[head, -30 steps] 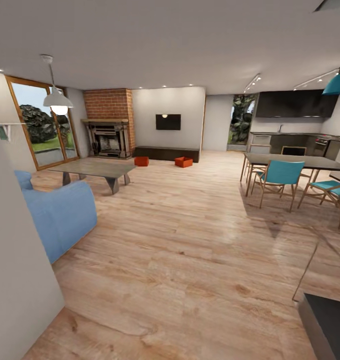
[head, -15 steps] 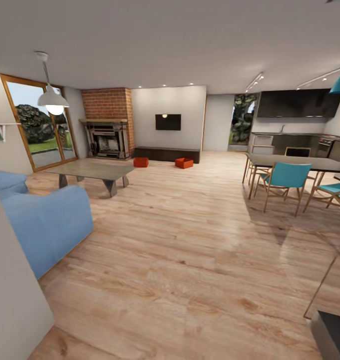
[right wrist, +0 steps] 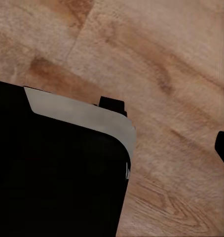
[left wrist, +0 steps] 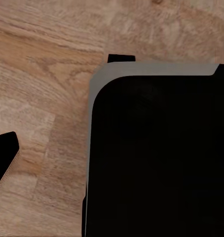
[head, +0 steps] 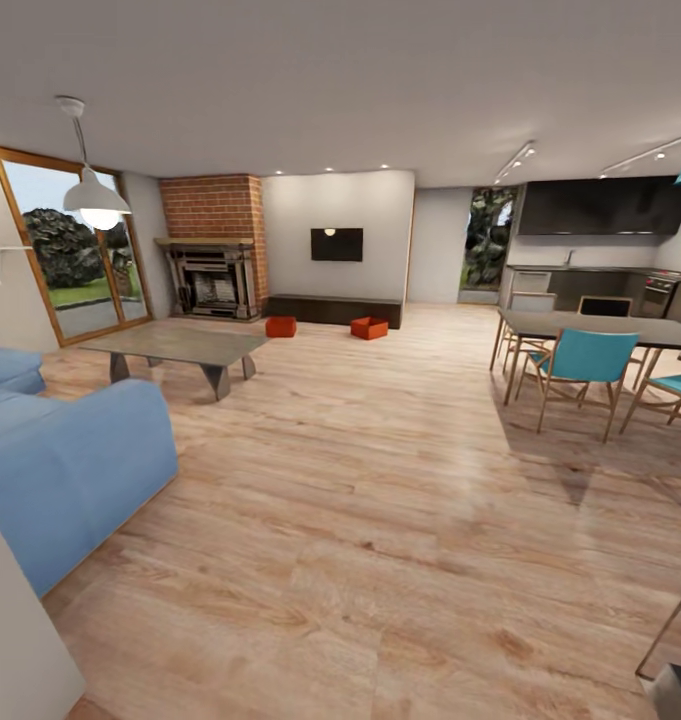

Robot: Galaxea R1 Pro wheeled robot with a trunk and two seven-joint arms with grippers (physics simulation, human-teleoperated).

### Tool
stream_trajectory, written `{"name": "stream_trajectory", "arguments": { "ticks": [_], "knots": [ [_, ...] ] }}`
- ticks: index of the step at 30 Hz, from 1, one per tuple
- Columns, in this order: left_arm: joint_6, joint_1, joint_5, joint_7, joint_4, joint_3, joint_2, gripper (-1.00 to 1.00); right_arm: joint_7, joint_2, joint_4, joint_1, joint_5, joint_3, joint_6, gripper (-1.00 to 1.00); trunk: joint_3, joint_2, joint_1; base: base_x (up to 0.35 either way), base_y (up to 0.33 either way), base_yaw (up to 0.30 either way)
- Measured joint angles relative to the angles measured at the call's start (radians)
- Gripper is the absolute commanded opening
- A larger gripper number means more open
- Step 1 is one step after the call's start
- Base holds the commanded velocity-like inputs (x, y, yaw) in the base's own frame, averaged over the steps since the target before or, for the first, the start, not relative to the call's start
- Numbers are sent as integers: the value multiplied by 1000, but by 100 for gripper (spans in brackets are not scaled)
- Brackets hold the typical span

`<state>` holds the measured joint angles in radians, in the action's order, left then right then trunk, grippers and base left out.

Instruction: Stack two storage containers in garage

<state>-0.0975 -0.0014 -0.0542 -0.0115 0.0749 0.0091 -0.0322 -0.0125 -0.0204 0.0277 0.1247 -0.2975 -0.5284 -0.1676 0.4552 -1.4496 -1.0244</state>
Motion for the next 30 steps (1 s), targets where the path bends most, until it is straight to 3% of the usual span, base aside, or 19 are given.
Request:
{"name": "stream_trajectory", "arguments": {
  "ticks": [30],
  "knots": [
    [0,0,0,0,0,0,0,100,0,0,0,0,0,0,0,100,0,0,0,322,0,0]
  ]
}}
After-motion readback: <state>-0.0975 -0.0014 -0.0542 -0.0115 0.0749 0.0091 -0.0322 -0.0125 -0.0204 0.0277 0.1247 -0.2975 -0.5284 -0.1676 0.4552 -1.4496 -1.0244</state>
